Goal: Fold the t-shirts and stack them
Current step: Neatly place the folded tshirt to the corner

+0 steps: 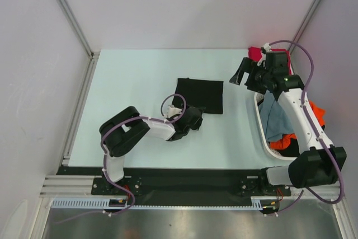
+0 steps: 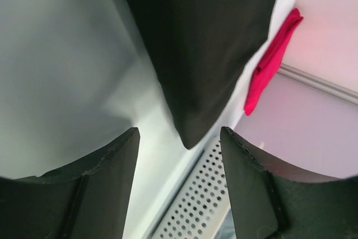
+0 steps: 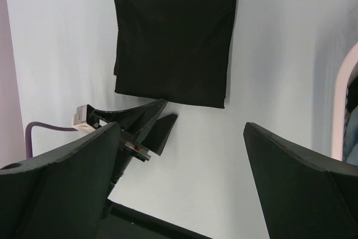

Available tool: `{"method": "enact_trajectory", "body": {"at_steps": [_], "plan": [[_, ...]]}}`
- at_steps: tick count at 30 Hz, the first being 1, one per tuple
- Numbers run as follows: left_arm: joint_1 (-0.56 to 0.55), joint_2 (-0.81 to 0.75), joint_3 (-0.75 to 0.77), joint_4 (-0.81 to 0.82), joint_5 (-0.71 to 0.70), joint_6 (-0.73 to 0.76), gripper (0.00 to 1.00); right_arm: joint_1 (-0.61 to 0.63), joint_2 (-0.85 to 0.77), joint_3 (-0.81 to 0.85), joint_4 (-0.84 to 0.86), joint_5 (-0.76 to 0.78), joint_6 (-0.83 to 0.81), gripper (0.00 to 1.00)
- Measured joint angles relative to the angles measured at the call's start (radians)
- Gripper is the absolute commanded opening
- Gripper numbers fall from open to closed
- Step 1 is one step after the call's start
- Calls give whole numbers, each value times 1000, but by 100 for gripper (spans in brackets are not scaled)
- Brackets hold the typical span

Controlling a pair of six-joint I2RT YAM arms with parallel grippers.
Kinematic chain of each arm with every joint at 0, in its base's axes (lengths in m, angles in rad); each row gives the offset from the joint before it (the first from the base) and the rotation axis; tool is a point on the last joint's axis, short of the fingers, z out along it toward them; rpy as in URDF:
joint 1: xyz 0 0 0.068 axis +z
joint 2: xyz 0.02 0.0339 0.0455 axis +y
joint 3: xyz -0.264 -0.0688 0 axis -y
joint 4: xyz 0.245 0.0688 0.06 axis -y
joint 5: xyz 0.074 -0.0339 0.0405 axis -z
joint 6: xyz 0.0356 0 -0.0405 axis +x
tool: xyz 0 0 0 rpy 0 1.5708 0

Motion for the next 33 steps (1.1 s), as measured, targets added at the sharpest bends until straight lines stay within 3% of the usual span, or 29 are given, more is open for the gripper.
{"method": "enact_trajectory", "body": {"at_steps": [25, 33], "plan": [[14, 169, 224, -89, -13, -21, 51, -21, 246, 127, 11, -21, -5, 99], [30, 183, 228, -89, 5, -24, 24, -44, 333, 151, 9, -91, -15, 100]]}}
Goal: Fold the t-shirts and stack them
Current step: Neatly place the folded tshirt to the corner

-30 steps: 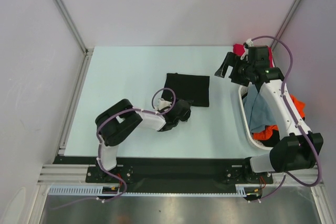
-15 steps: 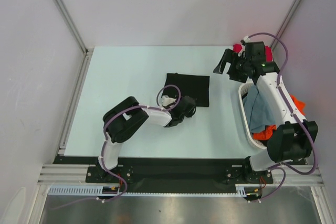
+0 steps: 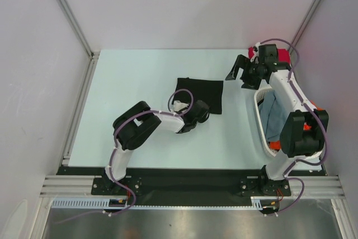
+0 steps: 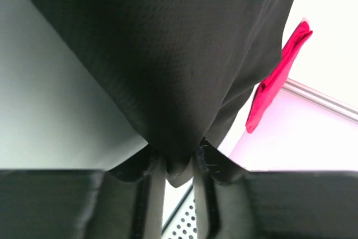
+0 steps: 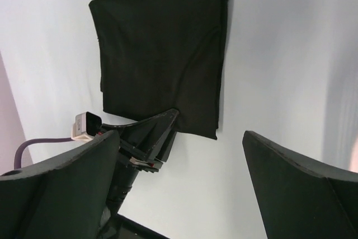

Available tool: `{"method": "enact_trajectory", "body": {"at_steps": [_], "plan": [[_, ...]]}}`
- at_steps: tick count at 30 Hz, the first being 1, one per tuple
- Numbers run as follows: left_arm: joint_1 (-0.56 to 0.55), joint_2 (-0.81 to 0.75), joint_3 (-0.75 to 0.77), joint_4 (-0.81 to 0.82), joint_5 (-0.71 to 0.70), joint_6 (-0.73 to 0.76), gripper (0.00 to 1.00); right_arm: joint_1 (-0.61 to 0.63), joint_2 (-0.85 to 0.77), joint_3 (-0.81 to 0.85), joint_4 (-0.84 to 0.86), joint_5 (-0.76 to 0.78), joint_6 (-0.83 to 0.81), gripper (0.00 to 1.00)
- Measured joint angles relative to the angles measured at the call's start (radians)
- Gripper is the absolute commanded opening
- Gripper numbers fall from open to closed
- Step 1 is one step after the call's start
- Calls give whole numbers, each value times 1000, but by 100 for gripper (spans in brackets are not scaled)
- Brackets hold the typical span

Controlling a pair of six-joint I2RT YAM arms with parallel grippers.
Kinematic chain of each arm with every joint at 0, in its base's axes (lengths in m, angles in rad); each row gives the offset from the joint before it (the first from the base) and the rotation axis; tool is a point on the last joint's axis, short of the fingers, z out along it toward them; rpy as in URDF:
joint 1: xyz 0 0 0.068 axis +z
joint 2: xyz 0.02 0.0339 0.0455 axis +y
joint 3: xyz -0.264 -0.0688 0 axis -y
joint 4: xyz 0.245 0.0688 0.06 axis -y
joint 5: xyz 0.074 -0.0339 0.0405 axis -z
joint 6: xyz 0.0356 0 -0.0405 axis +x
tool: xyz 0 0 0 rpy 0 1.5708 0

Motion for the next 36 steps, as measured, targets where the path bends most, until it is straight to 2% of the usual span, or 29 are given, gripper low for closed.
{"method": "enact_trajectory", "body": {"at_steps": [4, 5, 7, 18, 29, 36], "plan": [[14, 0, 0, 5, 18, 25, 16, -6, 65, 11, 7, -79, -8, 100], [20, 0, -1, 10, 23, 29, 10, -6, 88, 19, 7, -98, -13, 100], [28, -3, -5, 19, 29, 37, 8, -9, 145, 52, -3, -134, -24, 100], [78, -58, -17, 47, 69, 64, 4, -21, 410, 219, -23, -310, -59, 100], [95, -71, -17, 57, 81, 68, 1, -21, 539, 268, -21, -431, -6, 100], [104, -79, -17, 58, 96, 68, 0, -20, 568, 269, -20, -451, 13, 99]]}}
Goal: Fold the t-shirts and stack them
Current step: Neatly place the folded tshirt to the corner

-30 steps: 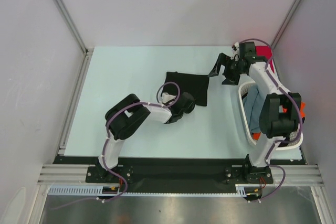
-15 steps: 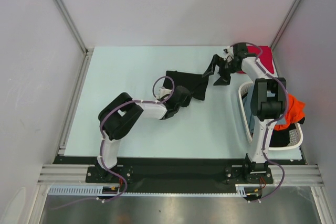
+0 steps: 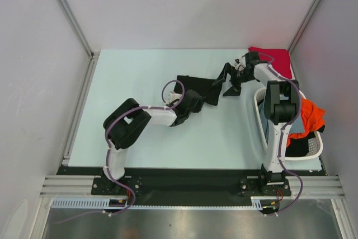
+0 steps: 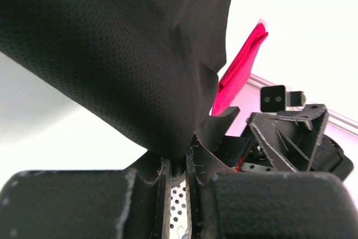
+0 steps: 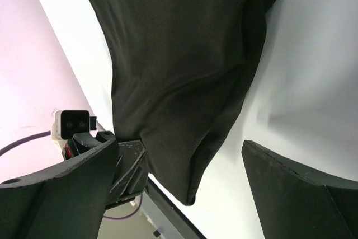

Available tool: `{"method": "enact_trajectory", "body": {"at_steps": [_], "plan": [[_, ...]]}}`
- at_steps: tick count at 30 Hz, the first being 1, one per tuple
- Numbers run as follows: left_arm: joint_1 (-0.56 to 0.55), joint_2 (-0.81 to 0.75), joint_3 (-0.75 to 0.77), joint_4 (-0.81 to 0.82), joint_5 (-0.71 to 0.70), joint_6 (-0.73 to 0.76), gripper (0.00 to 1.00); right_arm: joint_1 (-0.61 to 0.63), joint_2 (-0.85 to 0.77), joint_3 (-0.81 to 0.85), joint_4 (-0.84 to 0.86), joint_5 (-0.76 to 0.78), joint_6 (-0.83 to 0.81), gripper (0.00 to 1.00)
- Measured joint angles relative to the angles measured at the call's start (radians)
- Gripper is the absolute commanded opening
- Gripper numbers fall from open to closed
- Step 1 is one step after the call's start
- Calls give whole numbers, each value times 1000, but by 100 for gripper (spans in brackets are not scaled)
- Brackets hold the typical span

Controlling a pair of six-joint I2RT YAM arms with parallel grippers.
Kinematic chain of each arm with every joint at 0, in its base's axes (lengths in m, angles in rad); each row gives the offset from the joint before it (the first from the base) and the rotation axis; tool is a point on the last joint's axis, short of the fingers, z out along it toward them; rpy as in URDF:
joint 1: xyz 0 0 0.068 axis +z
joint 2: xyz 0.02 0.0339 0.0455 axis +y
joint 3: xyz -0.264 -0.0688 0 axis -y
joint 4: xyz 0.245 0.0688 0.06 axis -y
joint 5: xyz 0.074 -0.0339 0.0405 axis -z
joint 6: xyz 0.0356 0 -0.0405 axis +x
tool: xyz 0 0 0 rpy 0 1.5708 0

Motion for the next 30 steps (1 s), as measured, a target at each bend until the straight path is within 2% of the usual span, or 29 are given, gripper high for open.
{"method": "enact_trajectory", "body": {"at_steps": [15, 30], "plan": [[3, -27, 12, -1, -1, 0, 0, 10, 59, 0, 27, -42, 52, 98], [11, -33, 12, -1, 0, 0, 0, 14, 69, -72, 229, -65, 297, 89]]}}
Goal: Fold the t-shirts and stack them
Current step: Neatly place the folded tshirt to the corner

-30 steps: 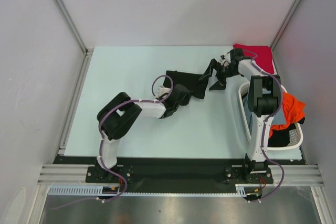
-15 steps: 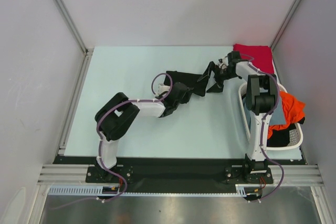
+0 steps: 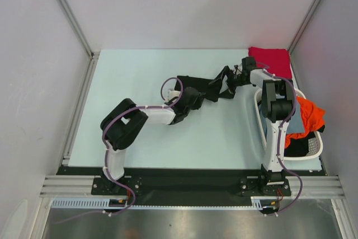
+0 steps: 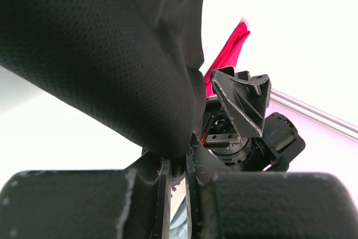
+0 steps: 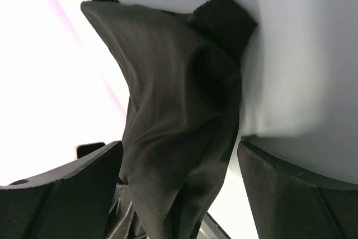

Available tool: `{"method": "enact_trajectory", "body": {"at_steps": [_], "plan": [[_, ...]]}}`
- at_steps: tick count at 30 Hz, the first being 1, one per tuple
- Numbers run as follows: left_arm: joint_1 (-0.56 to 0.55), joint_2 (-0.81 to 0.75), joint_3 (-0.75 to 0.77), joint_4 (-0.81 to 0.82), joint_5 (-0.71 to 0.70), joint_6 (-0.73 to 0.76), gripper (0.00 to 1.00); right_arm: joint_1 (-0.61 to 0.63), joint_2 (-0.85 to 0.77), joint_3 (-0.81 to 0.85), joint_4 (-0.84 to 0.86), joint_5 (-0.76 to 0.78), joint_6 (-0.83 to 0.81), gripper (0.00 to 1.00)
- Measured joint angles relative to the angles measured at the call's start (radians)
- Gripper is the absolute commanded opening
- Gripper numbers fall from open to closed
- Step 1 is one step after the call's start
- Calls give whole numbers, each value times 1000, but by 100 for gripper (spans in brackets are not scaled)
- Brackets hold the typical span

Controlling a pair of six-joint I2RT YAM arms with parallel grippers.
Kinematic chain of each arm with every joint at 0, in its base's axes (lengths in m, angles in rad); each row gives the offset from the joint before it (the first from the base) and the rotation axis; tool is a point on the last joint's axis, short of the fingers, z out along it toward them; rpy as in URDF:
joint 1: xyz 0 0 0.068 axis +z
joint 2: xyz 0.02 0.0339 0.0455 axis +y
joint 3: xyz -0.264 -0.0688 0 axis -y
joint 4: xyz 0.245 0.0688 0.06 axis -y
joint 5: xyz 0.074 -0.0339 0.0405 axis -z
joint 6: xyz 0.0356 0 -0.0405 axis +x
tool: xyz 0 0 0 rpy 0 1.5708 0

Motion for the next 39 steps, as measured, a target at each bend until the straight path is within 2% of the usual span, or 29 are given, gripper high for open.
{"method": "enact_trajectory", "body": {"at_steps": [15, 17, 18, 23, 24, 26, 27, 29, 30, 31, 33, 36, 39], "plan": [[2, -5, 0, 0, 1, 0, 1, -2, 33, 29, 43, 17, 51, 78], [3, -6, 0, 0, 1, 0, 1, -2, 37, 36, 48, 24, 49, 74], [3, -6, 0, 0, 1, 0, 1, -2, 40, 42, 49, 29, 48, 69], [3, -11, 0, 1, 4, 0, 3, -1, 74, 103, 42, 54, 20, 62], [3, -12, -2, 3, 4, 0, 6, -1, 75, 105, 43, 63, 13, 53], [4, -16, -7, 9, 7, 0, 12, -1, 76, 105, 46, 82, -2, 44], [4, -18, -10, 11, 8, 0, 20, 0, 78, 105, 48, 92, -8, 33], [5, -19, -16, 14, 16, 0, 32, 0, 82, 105, 51, 107, -21, 22], [5, -20, -24, 19, 25, 3, 46, 0, 82, 105, 50, 118, -28, 13], [5, -24, -34, 25, 35, 12, 54, 2, 82, 105, 50, 126, -40, 7], [6, -38, -62, 38, 70, 29, 58, 5, 82, 109, 47, 147, -68, 0], [8, -89, -133, 58, 130, 97, 59, 16, 85, 157, -21, 198, -144, 0], [2, -196, -232, 43, 218, 234, 60, 42, 84, 248, -101, 282, -264, 0]]}}
